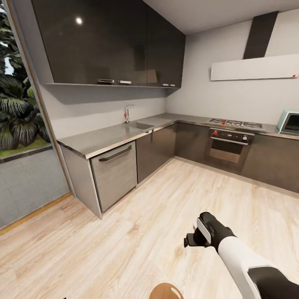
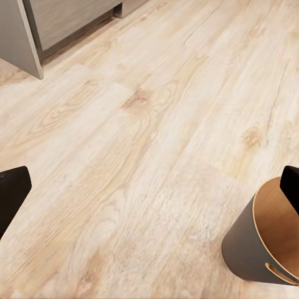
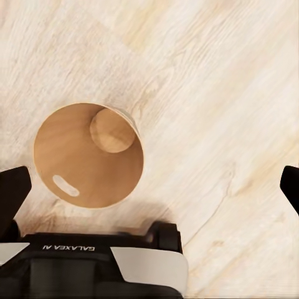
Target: Put the three can of soda from the living room inside the tash can in the kitchen.
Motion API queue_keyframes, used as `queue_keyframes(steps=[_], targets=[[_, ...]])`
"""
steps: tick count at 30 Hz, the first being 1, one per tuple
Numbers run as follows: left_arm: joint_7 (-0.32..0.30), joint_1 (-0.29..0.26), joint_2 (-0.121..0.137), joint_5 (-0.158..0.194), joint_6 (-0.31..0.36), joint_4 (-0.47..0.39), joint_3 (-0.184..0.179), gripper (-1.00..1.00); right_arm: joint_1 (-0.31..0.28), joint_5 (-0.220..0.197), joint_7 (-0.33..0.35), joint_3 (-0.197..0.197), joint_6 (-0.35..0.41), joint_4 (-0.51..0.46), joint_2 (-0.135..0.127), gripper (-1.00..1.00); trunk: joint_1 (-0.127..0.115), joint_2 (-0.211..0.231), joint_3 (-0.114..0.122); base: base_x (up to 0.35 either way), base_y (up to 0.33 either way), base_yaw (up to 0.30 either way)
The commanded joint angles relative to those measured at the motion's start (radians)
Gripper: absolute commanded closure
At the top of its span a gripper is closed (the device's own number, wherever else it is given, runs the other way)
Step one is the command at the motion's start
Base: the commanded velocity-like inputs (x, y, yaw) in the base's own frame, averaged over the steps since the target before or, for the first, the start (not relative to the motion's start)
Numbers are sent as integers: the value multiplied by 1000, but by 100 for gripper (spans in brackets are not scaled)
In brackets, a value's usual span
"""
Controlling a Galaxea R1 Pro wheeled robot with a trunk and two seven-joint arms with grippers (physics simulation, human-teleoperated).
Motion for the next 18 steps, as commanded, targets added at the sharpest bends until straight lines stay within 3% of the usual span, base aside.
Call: queue_keyframes(steps=[1,7,9,18], targets=[[0,0,0,3,0,0,1,-100,-8,-1,-10,-1,17,6,10,-100,0,0,0,0,0,0],[1,0,-1,5,2,-2,1,-100,-14,-13,-26,-26,43,11,22,-100,0,0,0,0,0,0],[2,0,-1,3,2,-2,1,-100,-15,-28,-25,-99,64,11,24,-100,0,0,0,0,0,0],[2,0,-2,2,2,-3,2,-100,-15,-32,13,-124,60,0,26,-100,0,0,0,0,0,0]])
